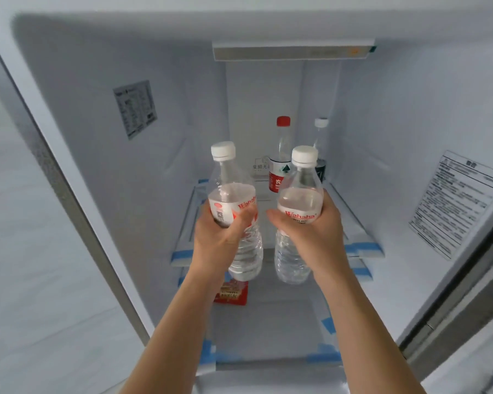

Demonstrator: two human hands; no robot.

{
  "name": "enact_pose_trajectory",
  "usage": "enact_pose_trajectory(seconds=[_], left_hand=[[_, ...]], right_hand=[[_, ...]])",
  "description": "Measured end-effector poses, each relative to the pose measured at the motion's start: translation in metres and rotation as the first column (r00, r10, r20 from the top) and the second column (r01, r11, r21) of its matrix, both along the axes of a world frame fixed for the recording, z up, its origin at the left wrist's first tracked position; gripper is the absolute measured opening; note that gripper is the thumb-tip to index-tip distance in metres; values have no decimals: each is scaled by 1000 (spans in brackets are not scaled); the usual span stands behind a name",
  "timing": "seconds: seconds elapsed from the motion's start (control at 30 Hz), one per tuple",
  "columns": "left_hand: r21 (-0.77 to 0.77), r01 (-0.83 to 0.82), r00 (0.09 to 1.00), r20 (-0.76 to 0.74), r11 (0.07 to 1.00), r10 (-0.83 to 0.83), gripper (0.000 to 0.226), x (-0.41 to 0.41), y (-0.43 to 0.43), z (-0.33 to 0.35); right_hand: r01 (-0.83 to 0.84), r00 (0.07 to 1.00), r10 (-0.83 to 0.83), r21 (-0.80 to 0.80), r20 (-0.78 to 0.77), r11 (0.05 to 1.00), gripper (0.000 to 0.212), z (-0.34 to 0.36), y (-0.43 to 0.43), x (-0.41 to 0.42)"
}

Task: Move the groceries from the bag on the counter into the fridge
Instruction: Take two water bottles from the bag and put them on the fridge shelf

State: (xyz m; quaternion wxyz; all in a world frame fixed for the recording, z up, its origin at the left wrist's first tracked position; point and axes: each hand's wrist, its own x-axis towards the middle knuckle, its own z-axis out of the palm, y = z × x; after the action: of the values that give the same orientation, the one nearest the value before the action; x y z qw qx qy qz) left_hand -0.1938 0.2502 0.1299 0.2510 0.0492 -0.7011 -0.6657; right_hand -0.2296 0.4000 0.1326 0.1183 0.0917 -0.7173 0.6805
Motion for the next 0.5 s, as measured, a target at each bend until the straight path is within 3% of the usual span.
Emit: enact_pose_trajectory(seconds=[0.23,0.5], left_hand=[[-109,-65,997,30,992,68,34,-46,-31,-7],[-109,-104,992,67,989,111,47,-76,-46,-16]], right_hand=[[-37,999,37,-5,-35,999,51,2,-34,-55],[-33,999,32,-37,-21,999,60,-10,-55,-92]])
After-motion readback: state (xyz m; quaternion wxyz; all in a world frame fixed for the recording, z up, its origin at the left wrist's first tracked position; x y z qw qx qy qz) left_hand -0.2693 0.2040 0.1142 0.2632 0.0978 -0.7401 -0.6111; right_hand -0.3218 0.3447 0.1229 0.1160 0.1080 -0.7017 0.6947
